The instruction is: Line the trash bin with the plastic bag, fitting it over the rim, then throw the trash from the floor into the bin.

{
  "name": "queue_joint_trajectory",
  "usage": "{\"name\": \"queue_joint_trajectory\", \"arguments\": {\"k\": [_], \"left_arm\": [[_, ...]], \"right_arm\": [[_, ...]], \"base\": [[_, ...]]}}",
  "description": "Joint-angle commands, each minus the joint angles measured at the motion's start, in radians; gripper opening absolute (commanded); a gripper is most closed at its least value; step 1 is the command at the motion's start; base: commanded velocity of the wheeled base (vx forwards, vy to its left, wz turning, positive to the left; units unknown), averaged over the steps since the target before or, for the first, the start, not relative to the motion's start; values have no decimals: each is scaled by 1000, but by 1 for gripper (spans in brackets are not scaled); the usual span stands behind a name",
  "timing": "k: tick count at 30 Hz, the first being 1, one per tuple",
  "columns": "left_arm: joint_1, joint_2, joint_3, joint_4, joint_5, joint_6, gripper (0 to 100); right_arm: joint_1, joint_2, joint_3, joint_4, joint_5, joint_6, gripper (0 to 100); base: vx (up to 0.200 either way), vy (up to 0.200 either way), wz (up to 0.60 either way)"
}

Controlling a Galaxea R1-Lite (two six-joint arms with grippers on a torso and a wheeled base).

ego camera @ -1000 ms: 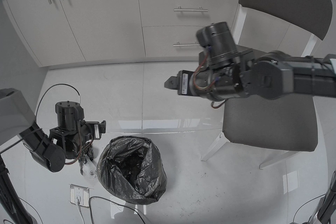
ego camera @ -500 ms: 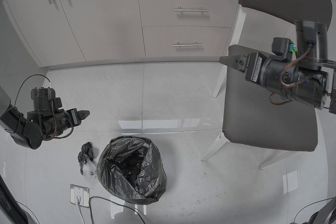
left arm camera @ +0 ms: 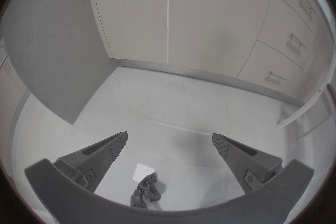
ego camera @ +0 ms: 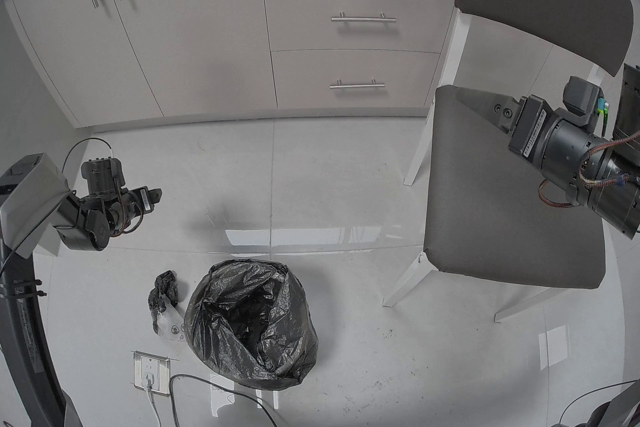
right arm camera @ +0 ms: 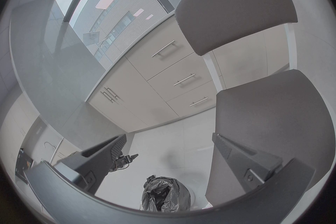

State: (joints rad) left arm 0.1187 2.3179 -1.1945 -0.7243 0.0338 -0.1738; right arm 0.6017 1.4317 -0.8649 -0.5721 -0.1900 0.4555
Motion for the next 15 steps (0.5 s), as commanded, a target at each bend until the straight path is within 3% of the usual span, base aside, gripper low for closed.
{"name": "queue_joint_trajectory", "arguments": {"k": [1, 2, 4, 9, 10, 15], "left_arm": [[18, 239, -313, 158, 21, 40, 100], [18, 239, -313, 158, 21, 40, 100], [12, 298, -481, 289, 28, 37, 100], [-2, 410, -694, 379, 74, 39, 100], [-10, 491, -806, 463, 98, 39, 100], [-13, 572, -806, 563, 106, 39, 100]], "right_arm": [[-2, -10, 101, -91, 6, 9, 100], [-2, -10, 101, -91, 6, 9, 100], [-5, -8, 113, -94, 7, 12, 100], [-5, -10, 113, -94, 7, 12, 100], [-7, -10, 115, -106, 7, 14, 100], [-7, -7, 126, -123, 7, 11, 100]], "base": [[0, 0, 0], [0, 0, 0], [0, 0, 0], [0, 0, 0], [0, 0, 0], [0, 0, 0]]}}
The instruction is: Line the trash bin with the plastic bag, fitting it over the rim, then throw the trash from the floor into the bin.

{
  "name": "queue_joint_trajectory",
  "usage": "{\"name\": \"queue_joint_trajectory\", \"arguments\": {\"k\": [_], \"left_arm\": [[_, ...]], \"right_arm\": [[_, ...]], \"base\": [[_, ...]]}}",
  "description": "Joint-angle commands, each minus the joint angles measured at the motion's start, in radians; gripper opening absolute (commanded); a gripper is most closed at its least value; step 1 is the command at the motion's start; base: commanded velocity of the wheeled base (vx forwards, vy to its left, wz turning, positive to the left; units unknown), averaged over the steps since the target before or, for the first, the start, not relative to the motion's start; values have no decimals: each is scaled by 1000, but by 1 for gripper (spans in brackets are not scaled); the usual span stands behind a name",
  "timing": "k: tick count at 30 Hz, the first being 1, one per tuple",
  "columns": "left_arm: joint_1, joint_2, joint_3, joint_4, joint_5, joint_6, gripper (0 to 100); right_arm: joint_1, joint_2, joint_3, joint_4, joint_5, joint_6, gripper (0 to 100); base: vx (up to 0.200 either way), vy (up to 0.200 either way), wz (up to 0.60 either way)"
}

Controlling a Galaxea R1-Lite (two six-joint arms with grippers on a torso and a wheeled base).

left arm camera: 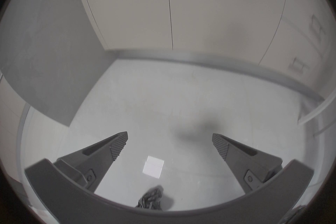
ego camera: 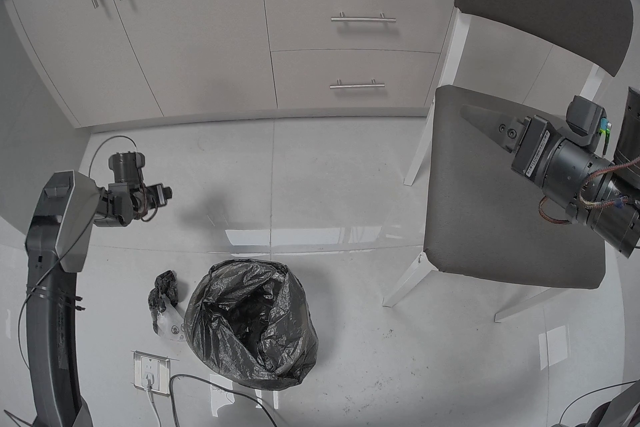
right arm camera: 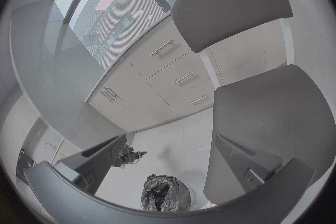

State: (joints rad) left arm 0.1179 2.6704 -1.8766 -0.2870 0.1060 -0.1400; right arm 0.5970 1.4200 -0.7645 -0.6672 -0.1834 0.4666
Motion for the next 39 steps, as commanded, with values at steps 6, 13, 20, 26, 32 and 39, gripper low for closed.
{"name": "queue_joint_trajectory", "arguments": {"k": [6, 13, 20, 26, 32, 39], "left_arm": [[-12, 309, -123, 287, 35, -9, 100], [-17, 382, -123, 410, 35, -47, 100], [-17, 430, -123, 555, 24, -41, 100], [-4, 430, -123, 578, 27, -33, 100], [2, 430, -123, 585, 35, -30, 100], [2, 430, -123, 588, 44, -6, 0]], "right_arm": [[-3, 5, 24, -28, 2, 0, 100], [-45, 2, 19, -28, 36, 9, 100], [-86, -6, 10, -28, 104, 81, 100], [-112, 2, 7, -28, 116, 83, 100], [-112, 4, 5, -28, 116, 83, 100], [-112, 2, 5, -28, 116, 83, 100]], "base": [[0, 0, 0], [0, 0, 0], [0, 0, 0], [0, 0, 0], [0, 0, 0], [0, 0, 0]]}}
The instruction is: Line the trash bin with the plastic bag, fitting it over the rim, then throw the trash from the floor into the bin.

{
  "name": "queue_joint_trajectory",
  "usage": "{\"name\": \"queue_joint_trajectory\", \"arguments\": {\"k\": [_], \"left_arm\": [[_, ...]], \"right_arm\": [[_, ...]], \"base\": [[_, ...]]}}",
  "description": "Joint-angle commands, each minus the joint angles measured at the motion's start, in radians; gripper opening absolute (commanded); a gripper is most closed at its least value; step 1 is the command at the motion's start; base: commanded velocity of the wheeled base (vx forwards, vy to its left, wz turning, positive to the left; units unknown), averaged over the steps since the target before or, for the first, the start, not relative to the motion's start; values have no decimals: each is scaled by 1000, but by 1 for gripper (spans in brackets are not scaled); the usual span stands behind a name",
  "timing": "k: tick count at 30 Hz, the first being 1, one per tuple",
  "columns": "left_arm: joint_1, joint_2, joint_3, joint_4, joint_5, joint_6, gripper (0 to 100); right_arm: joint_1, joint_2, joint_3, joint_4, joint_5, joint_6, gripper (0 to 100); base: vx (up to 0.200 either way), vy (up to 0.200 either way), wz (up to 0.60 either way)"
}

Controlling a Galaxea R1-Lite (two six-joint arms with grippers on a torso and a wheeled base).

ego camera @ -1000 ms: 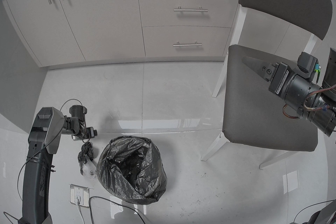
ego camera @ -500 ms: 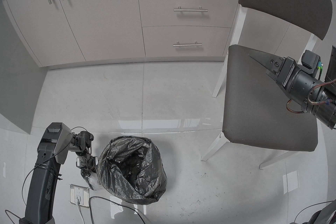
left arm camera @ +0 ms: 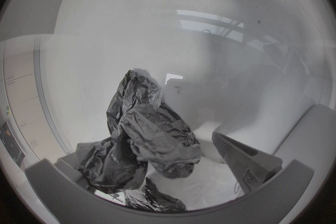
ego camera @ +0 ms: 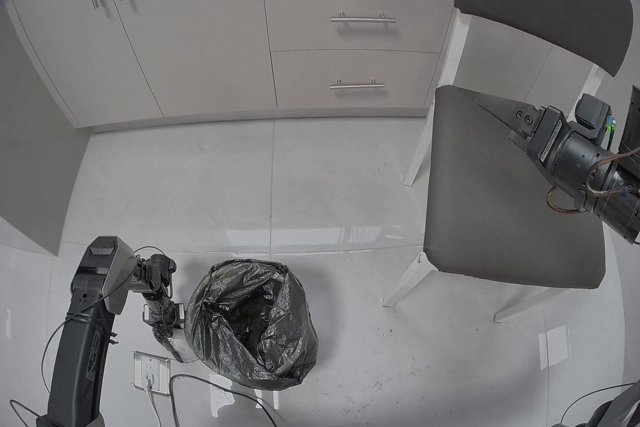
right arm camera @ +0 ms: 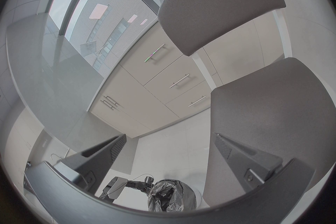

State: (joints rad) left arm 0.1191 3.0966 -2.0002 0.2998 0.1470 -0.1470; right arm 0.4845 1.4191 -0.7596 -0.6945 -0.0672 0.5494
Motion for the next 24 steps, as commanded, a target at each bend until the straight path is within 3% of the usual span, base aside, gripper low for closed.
{"name": "queue_joint_trajectory", "arguments": {"k": [1, 9, 16, 20, 24], "left_arm": [[-1, 3, 0, 1, 22, 1, 0], [-9, 3, 0, 19, 37, 3, 0], [-53, -41, 0, 309, 31, -11, 0], [-69, -174, 0, 397, 29, -86, 0], [-75, -280, 0, 461, 29, -95, 0]], "right_arm": [[0, 1, 0, 0, -2, 0, 100], [-26, -14, -18, 0, -2, 26, 100], [-41, -16, -37, 3, 6, 43, 100], [-41, -25, -37, 1, 6, 43, 100], [-40, -52, -35, 3, 7, 41, 100]], "base": [[0, 0, 0], [0, 0, 0], [0, 0, 0], [0, 0, 0], [0, 0, 0]]}}
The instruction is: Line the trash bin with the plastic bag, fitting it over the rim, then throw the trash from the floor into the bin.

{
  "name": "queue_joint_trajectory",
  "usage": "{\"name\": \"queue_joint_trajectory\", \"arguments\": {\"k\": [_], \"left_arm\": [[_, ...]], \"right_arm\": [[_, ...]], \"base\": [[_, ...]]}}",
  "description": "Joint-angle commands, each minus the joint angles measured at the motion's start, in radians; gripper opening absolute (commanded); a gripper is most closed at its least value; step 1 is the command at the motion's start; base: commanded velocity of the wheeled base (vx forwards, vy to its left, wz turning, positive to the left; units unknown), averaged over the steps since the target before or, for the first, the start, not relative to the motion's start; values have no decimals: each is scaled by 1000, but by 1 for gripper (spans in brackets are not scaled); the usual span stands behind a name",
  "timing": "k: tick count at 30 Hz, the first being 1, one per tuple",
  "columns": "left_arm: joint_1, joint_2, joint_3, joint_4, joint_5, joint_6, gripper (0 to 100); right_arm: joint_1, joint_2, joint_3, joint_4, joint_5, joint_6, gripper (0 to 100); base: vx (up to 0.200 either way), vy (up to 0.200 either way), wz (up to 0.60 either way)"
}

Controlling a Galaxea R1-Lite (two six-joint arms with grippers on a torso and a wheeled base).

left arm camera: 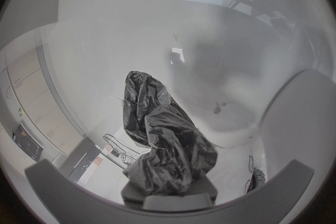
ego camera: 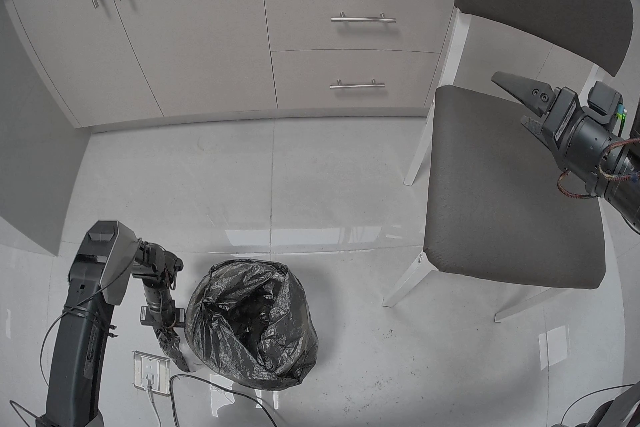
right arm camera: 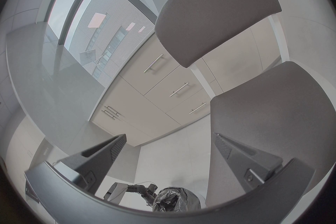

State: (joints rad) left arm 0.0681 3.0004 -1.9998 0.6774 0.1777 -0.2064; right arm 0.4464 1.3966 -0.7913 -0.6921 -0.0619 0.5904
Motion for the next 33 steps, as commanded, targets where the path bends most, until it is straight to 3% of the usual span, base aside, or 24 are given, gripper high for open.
{"name": "queue_joint_trajectory", "arguments": {"k": [1, 10, 14, 17, 27, 33], "left_arm": [[-24, -210, 0, 100, -1, -34, 0], [-44, -454, 0, 232, 8, -19, 0], [-80, -560, 0, 298, 6, -16, 0], [-171, -698, 0, 402, 14, -5, 0], [-390, -841, 0, 583, 192, 90, 0], [-395, -841, 0, 596, 229, 125, 0]], "right_arm": [[-2, -37, -3, 0, 4, 0, 100], [-2, -103, -3, 8, 22, 2, 100], [6, -126, -2, 11, 24, 2, 100], [9, -151, 0, 13, 25, 2, 100], [11, -176, 1, 16, 33, 2, 100], [11, -188, 9, 17, 54, 2, 100]], "base": [[0, 0, 0], [0, 0, 0], [0, 0, 0], [0, 0, 0], [0, 0, 0], [0, 0, 0]]}}
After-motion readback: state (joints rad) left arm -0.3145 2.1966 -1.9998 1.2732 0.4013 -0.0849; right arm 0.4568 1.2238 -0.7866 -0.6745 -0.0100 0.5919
